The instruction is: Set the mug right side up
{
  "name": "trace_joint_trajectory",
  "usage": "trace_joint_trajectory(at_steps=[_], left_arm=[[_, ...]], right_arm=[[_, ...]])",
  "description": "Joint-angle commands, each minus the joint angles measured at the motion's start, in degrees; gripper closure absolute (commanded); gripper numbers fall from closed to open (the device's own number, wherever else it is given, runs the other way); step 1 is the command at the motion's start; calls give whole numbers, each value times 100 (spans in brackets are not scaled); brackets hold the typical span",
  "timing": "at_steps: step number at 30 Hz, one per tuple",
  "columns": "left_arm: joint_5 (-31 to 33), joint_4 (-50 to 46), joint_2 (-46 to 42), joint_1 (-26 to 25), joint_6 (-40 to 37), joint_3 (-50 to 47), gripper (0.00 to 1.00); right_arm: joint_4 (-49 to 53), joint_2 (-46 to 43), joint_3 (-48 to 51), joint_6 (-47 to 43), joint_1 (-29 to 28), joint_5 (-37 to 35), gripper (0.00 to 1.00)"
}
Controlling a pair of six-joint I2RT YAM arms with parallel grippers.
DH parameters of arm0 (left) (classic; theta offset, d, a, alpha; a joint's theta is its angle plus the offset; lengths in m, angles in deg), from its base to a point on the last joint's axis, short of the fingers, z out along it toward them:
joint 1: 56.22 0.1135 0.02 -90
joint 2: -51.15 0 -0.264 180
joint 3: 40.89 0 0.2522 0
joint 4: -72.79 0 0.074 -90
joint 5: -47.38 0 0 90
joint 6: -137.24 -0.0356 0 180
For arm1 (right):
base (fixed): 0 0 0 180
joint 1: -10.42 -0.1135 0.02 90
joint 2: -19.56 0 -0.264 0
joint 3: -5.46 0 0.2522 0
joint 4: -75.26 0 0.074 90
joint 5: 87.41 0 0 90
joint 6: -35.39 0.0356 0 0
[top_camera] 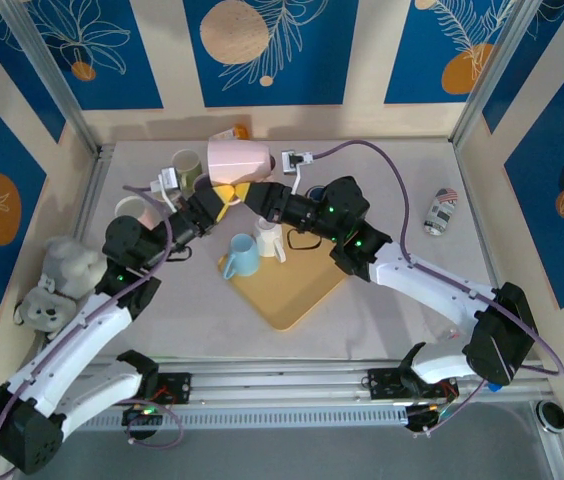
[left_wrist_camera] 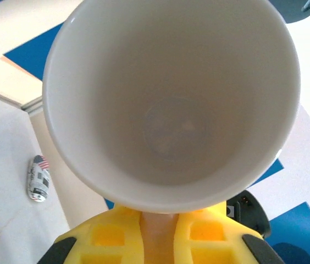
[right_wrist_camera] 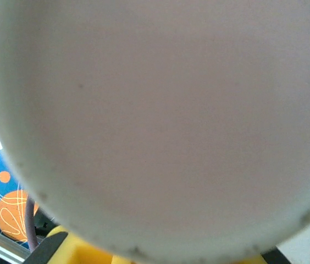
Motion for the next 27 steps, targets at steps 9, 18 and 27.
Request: trace_joint_trajectory(at_steps=[9,18,27], left_arm=[[415,-932,-477,-117,-1204,319,100],[571,-1204,-600,-110,-1531,394,100],[972,-3381,-608,-99,-2895,1200,100]], right_arm=[[328,-431,248,-806,-59,-367,44],[876,-842,337,-1060,175,-314,46],[2815,-1189,-42,-1936,304,-596,44]])
